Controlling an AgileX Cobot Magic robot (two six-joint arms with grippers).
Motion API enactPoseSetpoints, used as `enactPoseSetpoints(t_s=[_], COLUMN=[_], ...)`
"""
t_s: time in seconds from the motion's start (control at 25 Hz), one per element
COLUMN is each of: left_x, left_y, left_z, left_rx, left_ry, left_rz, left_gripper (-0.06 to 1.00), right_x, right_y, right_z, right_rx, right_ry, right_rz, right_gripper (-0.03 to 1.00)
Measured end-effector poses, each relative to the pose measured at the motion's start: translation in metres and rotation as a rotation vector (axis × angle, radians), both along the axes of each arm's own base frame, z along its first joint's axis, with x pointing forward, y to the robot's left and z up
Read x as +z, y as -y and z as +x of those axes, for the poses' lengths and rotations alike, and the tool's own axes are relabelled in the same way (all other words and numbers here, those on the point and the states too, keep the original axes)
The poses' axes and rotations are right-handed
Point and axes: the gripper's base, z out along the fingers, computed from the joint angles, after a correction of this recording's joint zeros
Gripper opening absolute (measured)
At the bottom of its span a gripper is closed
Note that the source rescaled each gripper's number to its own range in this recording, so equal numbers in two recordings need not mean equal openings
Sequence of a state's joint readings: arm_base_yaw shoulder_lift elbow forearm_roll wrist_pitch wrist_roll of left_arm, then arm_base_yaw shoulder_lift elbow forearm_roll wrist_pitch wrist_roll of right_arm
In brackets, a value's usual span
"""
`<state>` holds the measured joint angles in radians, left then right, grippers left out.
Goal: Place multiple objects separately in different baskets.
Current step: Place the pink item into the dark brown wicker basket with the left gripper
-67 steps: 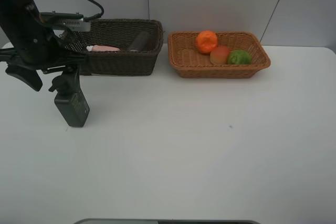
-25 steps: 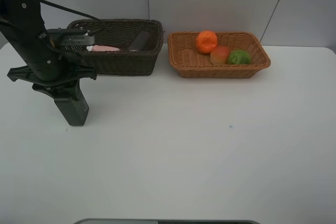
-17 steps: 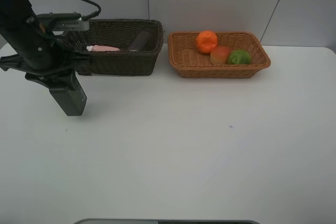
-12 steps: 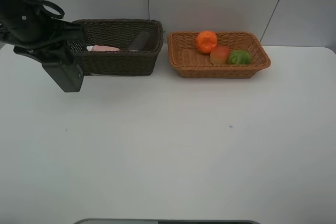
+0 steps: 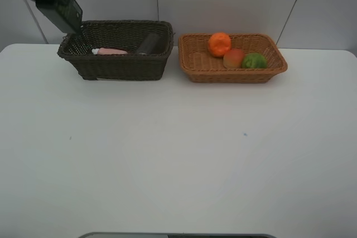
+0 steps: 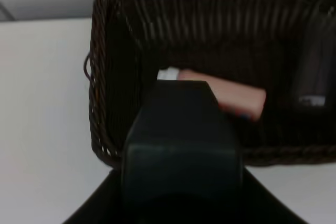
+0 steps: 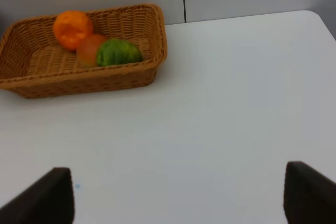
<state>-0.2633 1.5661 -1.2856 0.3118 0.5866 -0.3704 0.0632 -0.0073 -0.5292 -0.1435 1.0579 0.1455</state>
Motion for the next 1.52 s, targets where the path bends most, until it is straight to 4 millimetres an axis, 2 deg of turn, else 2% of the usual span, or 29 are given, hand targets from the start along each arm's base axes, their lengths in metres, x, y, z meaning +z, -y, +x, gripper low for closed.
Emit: enactPoseSetpoints(t_s=[0.16,0.36,0.52,0.88,1.04,1.36,1.4,1.44,1.48,1.52], left_x=[-0.008,-0.046,-0.073,-0.112,-0.119,-0.118,-0.118,-0.118,-0.116,-0.115], left_y=[-0.012,-0.018,-0.014,-0.01,-0.01,-0.01,-0.009,-0.009,-0.008,-0.008], left_z=[0.017,0.042,0.058,0.072,0.073,0.074,0.074,0.075,0.076,0.077], left_rx=[0.008,0.018,0.005,-0.027,-0.036,-0.042,-0.044,-0.046,-0.051,-0.056], left_ry=[0.058,0.021,0.022,-0.02,-0.035,-0.022,-0.017,-0.009,0.006,0.019], left_rz=[0.022,0.032,0.01,0.027,0.042,0.039,0.035,0.031,0.025,0.021], left_gripper=[0.01,0.01,0.01,0.01,0.01,0.01,0.04,0.14,0.28,0.47], right_x=[0.0,0.0,0.0,0.0,0.0,0.0,0.0,0.0,0.0,0.0], right_y=[0.0,0.0,0.0,0.0,0.0,0.0,0.0,0.0,0.0,0.0], right_z=[0.0,0.0,0.0,0.0,0.0,0.0,0.0,0.0,0.0,0.0], right_rx=[0.0,0.0,0.0,0.0,0.0,0.0,0.0,0.0,0.0,0.0], right_ry=[0.0,0.0,0.0,0.0,0.0,0.0,0.0,0.0,0.0,0.0], right_rz=[0.0,0.0,0.0,0.0,0.0,0.0,0.0,0.0,0.0,0.0], right_gripper=[0.88,0.88,0.88,0.88,0.88,0.88,0.88,0.88,0.88,0.88])
